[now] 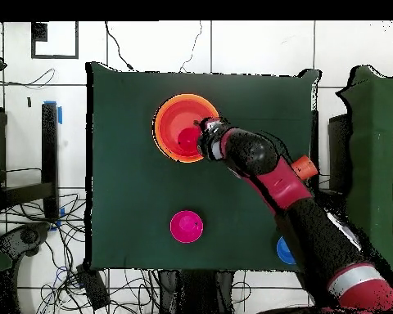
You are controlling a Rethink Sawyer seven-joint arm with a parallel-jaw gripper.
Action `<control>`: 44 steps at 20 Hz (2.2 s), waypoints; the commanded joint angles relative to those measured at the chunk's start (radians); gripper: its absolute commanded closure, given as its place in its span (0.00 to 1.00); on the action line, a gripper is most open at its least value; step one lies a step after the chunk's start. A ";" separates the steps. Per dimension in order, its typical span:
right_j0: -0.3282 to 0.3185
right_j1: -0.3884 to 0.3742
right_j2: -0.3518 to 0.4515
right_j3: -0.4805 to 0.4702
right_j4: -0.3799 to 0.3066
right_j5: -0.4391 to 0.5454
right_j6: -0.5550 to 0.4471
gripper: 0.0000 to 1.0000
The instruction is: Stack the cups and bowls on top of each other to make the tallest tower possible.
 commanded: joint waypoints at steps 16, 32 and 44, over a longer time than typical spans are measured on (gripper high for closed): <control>0.066 -0.361 -0.238 0.086 -0.014 0.331 0.165 0.00; 0.208 -0.670 -0.590 0.260 -0.090 0.401 0.282 0.00; 0.039 -0.608 -0.615 0.347 -0.088 0.235 -0.053 0.00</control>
